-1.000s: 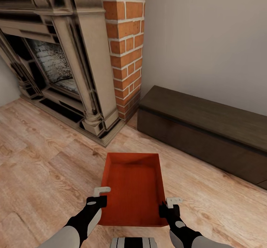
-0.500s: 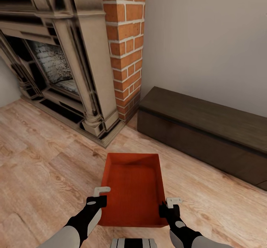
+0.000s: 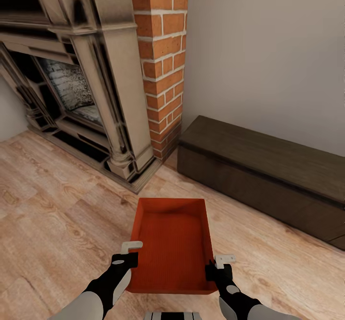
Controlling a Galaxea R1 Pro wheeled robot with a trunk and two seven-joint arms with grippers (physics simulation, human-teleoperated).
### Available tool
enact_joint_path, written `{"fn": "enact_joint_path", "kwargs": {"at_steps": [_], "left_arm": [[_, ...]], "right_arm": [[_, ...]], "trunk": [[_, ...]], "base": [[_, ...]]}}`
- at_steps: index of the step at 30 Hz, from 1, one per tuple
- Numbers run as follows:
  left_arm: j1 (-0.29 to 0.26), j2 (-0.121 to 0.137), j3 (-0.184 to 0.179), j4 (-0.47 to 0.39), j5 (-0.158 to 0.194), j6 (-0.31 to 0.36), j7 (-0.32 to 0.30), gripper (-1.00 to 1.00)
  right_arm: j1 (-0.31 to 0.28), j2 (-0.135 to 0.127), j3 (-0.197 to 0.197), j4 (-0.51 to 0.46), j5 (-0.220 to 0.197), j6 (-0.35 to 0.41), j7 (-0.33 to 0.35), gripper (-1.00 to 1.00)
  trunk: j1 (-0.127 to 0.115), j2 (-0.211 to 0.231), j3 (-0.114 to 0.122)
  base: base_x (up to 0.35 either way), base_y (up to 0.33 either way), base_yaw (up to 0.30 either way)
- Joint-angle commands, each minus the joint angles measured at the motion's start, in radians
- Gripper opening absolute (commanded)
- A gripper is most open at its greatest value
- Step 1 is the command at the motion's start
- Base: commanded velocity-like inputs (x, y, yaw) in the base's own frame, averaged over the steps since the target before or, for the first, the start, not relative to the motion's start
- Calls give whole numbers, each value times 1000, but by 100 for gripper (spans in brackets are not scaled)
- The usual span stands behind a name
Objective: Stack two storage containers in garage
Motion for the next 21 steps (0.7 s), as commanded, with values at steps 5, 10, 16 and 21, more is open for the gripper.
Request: {"fn": "enact_joint_path", "kwargs": {"at_steps": [5, 10, 16, 21], "left_arm": [[0, 2, -5, -2, -5, 8, 14, -100], [0, 2, -5, -2, -5, 8, 14, -100], [0, 2, -5, -2, -5, 8, 14, -100], [0, 2, -5, -2, -5, 8, 14, -100]], "right_arm": [[-1, -1, -9, 2, -23, -8, -10, -100], [-1, -1, -9, 2, -23, -8, -10, -100], [-1, -1, -9, 2, -23, -7, -10, -100], [-1, -1, -9, 2, -23, -7, -10, -100]], "trunk": [[-19, 35, 15], [-39, 70, 31], [-62, 112, 50], [-81, 147, 65]], "base": [[0, 0, 0], [0, 0, 0], [0, 0, 0], [0, 0, 0]]}}
